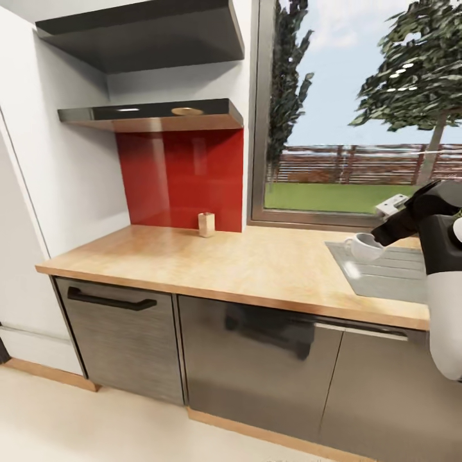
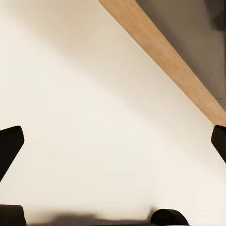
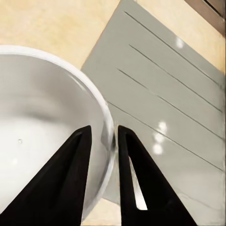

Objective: Set up a coffee station on the kitchen countertop: keep the coffee maker on the countertop, move the bottle of coffee from the kitchen shelf to the counter next to the coffee maker, place a paper coffee filter on top of the coffee maker, put the saucer next to the coffee maker with the coffee cup on the saucer, and place the electric kettle next to the coffee maker.

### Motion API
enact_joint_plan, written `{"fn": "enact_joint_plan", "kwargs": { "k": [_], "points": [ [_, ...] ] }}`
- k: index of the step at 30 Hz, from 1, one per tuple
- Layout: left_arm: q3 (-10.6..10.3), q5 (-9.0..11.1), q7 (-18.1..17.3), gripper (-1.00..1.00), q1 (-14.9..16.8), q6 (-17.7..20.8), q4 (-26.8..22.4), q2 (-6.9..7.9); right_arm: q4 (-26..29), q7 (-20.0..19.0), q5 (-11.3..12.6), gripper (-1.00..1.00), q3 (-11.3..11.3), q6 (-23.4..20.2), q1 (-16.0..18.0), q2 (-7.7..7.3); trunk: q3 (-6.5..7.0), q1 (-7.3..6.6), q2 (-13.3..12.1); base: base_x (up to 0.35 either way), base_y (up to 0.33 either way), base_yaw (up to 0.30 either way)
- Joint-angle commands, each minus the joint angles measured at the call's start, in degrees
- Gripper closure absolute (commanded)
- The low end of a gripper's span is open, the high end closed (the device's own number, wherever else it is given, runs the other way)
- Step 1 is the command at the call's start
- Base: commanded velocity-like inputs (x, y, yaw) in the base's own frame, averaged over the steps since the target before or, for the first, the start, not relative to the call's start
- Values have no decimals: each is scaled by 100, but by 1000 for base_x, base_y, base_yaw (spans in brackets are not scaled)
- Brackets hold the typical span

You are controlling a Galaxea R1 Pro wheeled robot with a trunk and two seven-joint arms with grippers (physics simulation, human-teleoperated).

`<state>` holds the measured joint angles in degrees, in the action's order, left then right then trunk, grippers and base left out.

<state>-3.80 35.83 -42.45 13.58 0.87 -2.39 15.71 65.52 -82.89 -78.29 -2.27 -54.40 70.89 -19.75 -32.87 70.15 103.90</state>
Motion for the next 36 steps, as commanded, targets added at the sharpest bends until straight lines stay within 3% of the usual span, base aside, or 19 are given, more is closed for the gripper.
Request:
{"fn": "enact_joint_plan", "kwargs": {
  "k": [1, 16, 23, 36],
  "points": [
    [-39, 47, -18, -100, 4, 9, 2, 2, 4, -66, -46, 100, -1, -62, 5, -8, -6, -1, 3, 0, 0, -258],
    [-17, 47, -11, -100, 4, 9, 6, 33, -4, -61, -46, 100, -1, -56, -77, -72, -6, -1, 3, 0, 0, -258],
    [205, 47, -9, -100, 4, 9, 10, 129, -4, -60, -46, 100, -1, -57, -88, -73, -6, -1, 3, 0, 0, -258],
    [248, 47, -10, -100, 4, 9, 11, 134, 30, -60, -46, 100, -5, -38, -339, -89, -6, -1, 3, 0, 0, -258]
  ]
}}
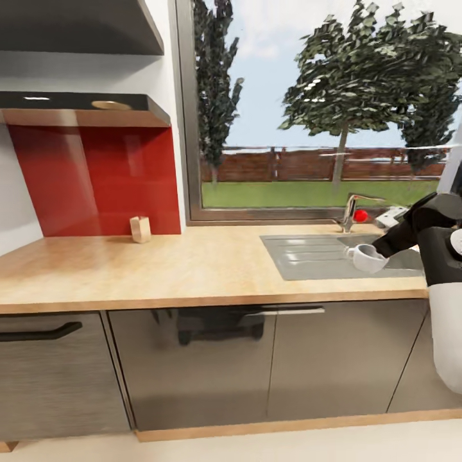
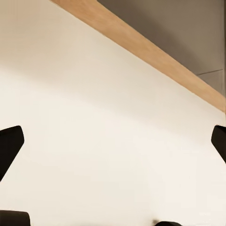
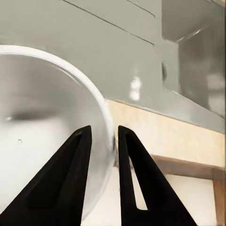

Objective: Set up a coffee station on the kitchen countertop: keep the coffee maker on the countertop, move the bottle of coffee from the kitchen shelf to the counter next to the coffee maker, place a paper coffee filter on top of the coffee maker, put the saucer next to the coffee maker with the coffee cup on the saucer, and place the electric kettle next to the coffee maker.

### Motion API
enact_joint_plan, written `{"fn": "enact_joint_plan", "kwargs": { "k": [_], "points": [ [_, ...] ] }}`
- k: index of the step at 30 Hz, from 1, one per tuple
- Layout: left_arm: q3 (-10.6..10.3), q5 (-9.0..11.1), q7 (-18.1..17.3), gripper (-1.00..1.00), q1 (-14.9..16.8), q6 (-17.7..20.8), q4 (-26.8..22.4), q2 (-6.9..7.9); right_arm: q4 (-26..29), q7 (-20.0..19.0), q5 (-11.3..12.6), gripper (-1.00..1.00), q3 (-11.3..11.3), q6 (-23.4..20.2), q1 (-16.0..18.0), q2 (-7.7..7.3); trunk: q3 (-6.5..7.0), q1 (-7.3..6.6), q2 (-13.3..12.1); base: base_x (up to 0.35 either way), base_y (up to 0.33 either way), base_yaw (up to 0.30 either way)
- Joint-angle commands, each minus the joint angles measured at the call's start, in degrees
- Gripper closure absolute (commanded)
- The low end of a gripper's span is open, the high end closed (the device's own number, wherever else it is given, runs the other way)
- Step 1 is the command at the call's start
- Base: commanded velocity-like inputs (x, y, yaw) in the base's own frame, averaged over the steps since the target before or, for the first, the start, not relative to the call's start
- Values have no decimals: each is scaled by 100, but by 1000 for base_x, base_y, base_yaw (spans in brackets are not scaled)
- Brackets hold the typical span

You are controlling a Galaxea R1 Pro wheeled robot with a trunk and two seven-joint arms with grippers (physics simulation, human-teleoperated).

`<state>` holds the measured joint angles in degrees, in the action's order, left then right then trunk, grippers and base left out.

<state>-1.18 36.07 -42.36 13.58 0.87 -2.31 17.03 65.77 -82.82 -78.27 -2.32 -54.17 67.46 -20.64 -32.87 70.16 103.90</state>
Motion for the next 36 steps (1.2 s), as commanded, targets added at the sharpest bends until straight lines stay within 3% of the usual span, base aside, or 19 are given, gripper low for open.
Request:
{"fn": "enact_joint_plan", "kwargs": {
  "k": [1, 3, 8, 19, 36],
  "points": [
    [-14, 23, -19, -100, 4, 9, 3, 2, 49, -67, -48, 100, -2, -58, -35, -18, -6, -1, 3, 0, 0, -258],
    [-14, 23, -18, -100, 4, 10, 3, 2, 438, -72, -43, 100, -12, -53, -240, -123, -6, -1, 3, 0, 0, -258],
    [-14, 23, -18, -100, 4, 7, 3, 2, 859, -81, -40, 100, -30, -50, -533, -207, -6, -1, 3, 0, 0, -227],
    [-14, 23, -18, -100, 4, 1, -6, 2, 970, -79, -39, 100, -41, -49, -622, -256, -6, -1, 3, 0, -123, -62],
    [-14, 23, -18, -100, 4, 1, -6, 2, 951, -78, -39, 100, -41, -49, -632, -257, -6, -1, 3, 0, -9, -255]
  ]
}}
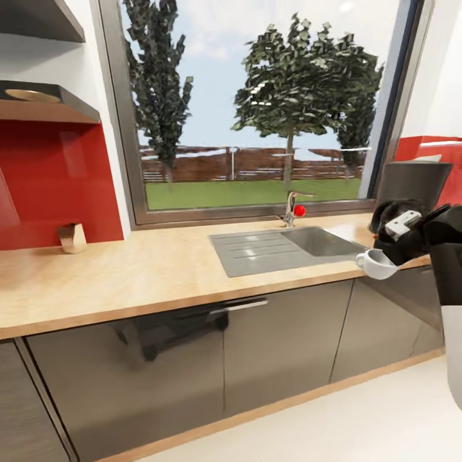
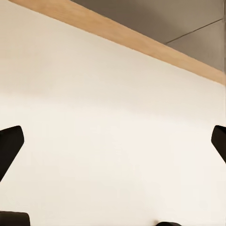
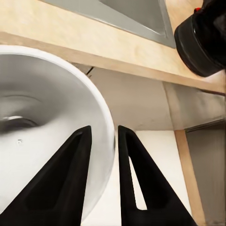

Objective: Set up a coffee station on the kitchen countertop: keep the coffee maker on the countertop, move the bottle of coffee from the kitchen shelf to the counter next to the coffee maker, place a paper coffee filter on top of the coffee maker, put the saucer next to the coffee maker with the coffee cup on the saucer, and place the electric kettle next to the coffee maker.

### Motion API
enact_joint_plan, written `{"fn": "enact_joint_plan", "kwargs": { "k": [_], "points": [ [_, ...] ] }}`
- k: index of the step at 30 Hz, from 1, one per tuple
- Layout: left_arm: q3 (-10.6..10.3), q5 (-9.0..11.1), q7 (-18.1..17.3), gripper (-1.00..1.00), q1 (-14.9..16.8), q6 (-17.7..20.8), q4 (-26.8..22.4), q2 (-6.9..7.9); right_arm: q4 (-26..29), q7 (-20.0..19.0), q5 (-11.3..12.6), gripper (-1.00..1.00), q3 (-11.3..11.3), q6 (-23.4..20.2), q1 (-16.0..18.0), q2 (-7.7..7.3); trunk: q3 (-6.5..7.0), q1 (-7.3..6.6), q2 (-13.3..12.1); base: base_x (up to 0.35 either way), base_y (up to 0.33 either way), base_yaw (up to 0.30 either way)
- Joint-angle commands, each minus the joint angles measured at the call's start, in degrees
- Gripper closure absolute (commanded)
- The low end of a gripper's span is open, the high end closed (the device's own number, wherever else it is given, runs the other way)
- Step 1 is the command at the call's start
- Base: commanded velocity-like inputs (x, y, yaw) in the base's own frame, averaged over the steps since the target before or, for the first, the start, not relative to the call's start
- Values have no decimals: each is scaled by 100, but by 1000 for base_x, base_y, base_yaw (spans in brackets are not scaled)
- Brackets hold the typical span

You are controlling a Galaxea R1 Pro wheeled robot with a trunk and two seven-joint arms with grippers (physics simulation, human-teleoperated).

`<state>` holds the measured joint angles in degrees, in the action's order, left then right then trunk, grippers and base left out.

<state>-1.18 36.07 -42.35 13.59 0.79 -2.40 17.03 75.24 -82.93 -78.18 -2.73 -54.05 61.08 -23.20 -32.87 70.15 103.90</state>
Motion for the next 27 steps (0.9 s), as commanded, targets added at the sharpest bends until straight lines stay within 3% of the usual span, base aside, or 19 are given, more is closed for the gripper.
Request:
{"fn": "enact_joint_plan", "kwargs": {
  "k": [1, 18, 27],
  "points": [
    [-14, 23, -19, -100, 4, 9, 2, 2, 1, -68, -48, 100, 1, -65, -11, -1, -6, -1, 3, 0, 0, -272],
    [-14, 23, -19, -100, 4, 9, 2, 2, -9, -65, -48, 100, 1, -69, -26, -1, -6, -1, 3, 0, 0, -266],
    [-14, 23, -19, -100, 4, 9, 2, 2, -26, -66, -48, 100, -2, -69, -32, -1, -6, -1, 3, 0, 0, -46]
  ]
}}
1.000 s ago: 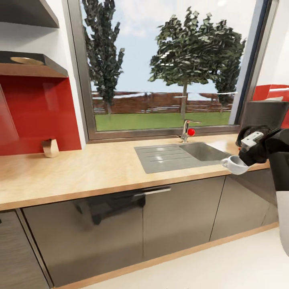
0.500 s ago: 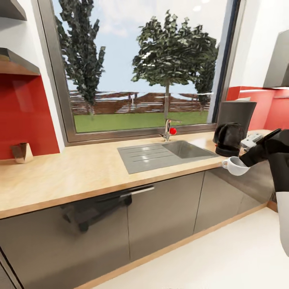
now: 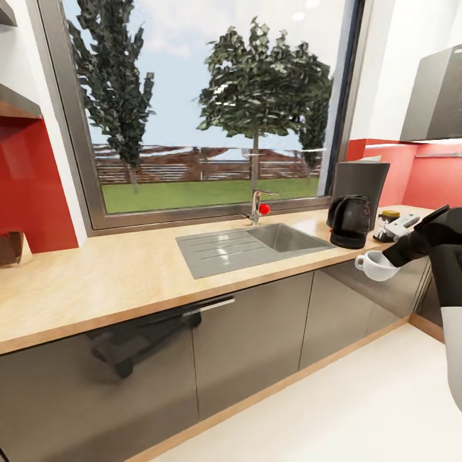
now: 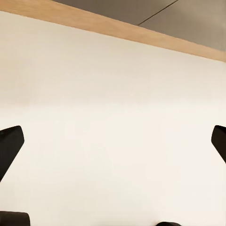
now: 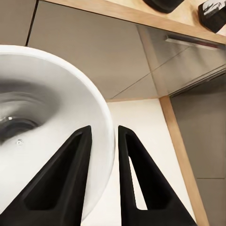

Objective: Set up a coffee station on the kitchen countertop: keep the coffee maker on the countertop, move the bottle of coffee from the kitchen shelf to the counter next to the coffee maker, place a paper coffee filter on top of the coffee maker, put the saucer next to the coffee maker with the coffee cup on the saucer, and place the electric kettle next to the coffee maker.

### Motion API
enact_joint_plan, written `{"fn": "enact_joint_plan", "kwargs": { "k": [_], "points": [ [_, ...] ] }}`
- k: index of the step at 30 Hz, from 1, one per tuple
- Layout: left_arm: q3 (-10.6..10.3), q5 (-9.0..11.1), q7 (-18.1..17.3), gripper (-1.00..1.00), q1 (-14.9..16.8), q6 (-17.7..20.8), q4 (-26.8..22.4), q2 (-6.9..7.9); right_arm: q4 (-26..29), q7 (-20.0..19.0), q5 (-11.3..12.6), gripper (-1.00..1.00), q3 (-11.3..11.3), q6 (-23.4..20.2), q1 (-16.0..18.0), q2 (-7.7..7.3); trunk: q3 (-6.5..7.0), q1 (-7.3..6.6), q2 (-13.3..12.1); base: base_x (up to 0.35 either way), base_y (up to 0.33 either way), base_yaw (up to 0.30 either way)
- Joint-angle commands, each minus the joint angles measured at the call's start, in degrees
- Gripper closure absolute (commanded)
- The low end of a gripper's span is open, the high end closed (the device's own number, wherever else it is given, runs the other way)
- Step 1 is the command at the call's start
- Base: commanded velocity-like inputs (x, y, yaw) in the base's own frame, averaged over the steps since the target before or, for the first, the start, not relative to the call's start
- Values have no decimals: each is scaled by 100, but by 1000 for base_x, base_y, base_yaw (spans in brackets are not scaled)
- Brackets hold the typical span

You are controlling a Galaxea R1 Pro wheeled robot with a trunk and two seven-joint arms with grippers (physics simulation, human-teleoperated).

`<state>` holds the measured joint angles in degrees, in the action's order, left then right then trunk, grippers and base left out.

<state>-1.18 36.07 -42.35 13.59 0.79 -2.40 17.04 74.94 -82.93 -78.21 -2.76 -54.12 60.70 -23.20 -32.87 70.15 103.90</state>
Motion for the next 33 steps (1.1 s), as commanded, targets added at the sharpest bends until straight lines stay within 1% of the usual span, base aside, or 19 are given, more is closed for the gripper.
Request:
{"fn": "enact_joint_plan", "kwargs": {
  "k": [1, 6, 16, 23, 33],
  "points": [
    [-14, 23, -19, -100, 4, 9, 2, 1, 0, -66, -46, 100, -4, -62, 5, -1, -7, -1, 3, 0, 0, -6],
    [-14, 23, -19, -100, 4, 9, 2, 1, -12, -66, -46, 100, -50, -63, 4, -1, 0, -1, 3, 0, 0, -50],
    [-13, 23, -19, -100, 4, 9, 2, 1, -14, -66, -46, 100, -65, -64, 3, -1, 51, -1, 3, 5, -9, -184],
    [-14, 23, -19, -100, 4, 9, 2, 1, -14, -66, -46, 100, -66, -64, 5, -1, 66, -1, 3, 133, -217, -93],
    [-14, 23, -19, -100, 4, 9, 2, 1, -14, -66, -46, 100, -66, -64, 4, -1, 107, -1, 3, 117, -285, -213]
  ]
}}
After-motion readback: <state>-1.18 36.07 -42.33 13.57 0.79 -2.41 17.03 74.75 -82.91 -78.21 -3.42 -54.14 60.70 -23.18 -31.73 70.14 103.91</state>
